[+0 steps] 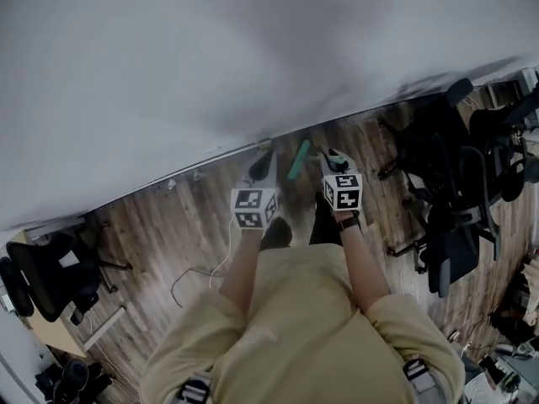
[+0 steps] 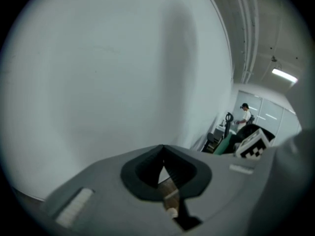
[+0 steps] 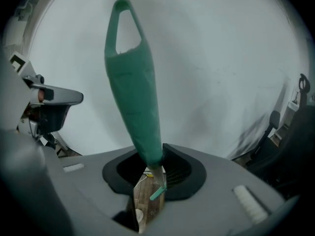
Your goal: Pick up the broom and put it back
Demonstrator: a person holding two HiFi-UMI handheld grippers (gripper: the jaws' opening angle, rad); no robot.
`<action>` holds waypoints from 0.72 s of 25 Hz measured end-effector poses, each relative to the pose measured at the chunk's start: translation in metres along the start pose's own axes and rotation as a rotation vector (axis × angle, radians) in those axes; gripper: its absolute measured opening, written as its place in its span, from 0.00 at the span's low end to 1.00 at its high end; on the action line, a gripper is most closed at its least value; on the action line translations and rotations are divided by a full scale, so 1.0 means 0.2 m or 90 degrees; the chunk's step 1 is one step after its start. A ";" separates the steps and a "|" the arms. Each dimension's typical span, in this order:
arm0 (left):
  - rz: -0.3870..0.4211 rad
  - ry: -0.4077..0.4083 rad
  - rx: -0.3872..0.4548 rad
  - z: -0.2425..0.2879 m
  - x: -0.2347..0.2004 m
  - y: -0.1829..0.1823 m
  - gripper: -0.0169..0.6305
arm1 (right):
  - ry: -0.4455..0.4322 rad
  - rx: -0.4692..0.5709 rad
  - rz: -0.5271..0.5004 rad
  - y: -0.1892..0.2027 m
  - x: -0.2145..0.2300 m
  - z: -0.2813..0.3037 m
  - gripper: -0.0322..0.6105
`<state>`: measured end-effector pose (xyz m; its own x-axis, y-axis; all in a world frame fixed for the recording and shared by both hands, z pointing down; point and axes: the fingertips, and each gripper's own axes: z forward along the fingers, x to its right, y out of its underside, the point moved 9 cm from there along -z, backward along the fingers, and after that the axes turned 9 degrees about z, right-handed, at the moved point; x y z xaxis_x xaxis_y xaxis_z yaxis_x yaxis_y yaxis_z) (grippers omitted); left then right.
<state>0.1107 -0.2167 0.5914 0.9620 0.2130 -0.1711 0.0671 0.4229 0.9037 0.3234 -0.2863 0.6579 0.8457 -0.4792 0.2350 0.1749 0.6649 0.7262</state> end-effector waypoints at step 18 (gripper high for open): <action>-0.083 -0.068 -0.125 0.36 -0.10 0.48 0.03 | 0.052 -0.202 0.076 0.51 0.37 0.83 0.20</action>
<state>0.1168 -0.2435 0.7100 0.9719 0.0550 -0.2291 0.1500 0.6055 0.7816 0.3190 -0.3496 0.8568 0.9048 -0.3481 0.2452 0.2092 0.8651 0.4559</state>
